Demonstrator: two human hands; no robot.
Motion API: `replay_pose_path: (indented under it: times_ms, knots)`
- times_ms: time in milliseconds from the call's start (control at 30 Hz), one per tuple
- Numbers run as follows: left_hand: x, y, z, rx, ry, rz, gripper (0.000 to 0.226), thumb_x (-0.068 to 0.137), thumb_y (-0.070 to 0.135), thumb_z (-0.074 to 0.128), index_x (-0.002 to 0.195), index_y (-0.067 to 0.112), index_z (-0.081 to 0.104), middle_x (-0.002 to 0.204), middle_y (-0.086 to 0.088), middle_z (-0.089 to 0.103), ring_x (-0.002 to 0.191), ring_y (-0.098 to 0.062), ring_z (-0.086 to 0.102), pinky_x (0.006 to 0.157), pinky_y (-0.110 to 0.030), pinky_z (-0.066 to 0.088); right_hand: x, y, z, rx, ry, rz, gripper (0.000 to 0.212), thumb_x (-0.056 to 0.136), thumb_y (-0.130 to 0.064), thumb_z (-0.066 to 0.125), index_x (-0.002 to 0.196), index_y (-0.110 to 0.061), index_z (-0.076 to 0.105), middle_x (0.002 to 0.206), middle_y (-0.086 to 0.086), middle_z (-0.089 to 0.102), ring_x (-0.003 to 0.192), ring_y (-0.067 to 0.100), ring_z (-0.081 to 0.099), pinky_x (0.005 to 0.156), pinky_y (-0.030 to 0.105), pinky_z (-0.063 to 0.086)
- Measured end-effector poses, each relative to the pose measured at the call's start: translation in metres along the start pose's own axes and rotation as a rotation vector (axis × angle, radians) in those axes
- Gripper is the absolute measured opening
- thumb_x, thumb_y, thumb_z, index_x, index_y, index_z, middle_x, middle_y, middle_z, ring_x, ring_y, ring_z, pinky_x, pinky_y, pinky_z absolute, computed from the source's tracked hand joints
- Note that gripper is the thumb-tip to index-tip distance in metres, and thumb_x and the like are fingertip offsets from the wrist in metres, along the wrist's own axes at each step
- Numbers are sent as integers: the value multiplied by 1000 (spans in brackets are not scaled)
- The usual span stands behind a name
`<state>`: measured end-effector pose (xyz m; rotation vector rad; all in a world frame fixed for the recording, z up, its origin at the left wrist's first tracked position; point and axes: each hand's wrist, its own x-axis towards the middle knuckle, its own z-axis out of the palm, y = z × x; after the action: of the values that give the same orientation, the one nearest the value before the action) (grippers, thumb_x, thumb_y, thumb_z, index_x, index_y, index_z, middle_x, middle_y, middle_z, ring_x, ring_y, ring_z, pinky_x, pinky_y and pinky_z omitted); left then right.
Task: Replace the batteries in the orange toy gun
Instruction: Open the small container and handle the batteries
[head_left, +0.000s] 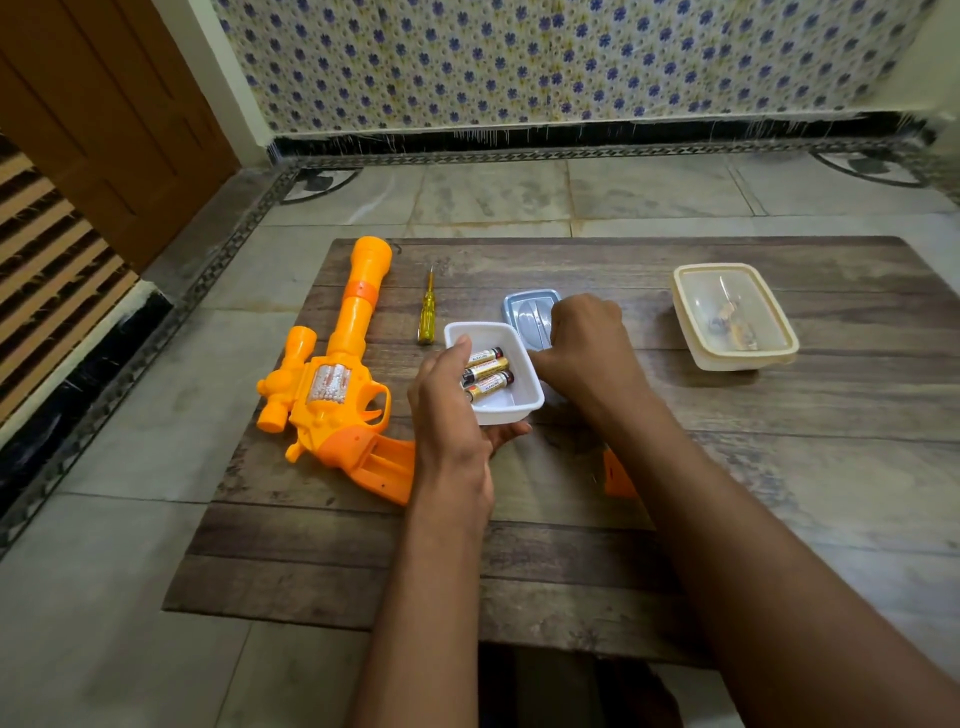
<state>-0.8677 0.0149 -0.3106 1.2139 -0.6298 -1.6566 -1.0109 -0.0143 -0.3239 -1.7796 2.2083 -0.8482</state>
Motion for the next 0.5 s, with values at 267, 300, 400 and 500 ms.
replay_pose_path:
  times_ms: [267,300,400,500]
  knots:
    - [2,0,0,6,13,10,39,102,36,55,128,9,67,103,-16,73,82,-31,70,44,-28,51,-5,7,-11,56,54,189,39,62,-32,92,72,-6,65,69,4,63,67,20,56,51,28,31]
    - [2,0,0,9,13,11,39,103,36,55,128,9,67,102,-16,73,82,-32,70,43,-28,51,-8,6,-18,112,42,243,38,59,-31,94,72,-6,68,68,3,65,64,16,58,49,24,34]
    - [1,-1,2,18,5,11,40,103,37,54,129,9,66,104,-17,73,84,-32,70,43,-28,51,-20,2,-36,259,21,346,34,54,-26,95,66,-8,70,61,1,66,57,8,60,50,23,43]
    - [1,-3,2,35,2,13,41,104,39,54,129,9,67,109,-19,75,85,-31,71,45,-28,52,-35,-5,-48,424,69,407,36,50,-25,97,60,-11,66,55,0,65,53,13,60,54,30,49]
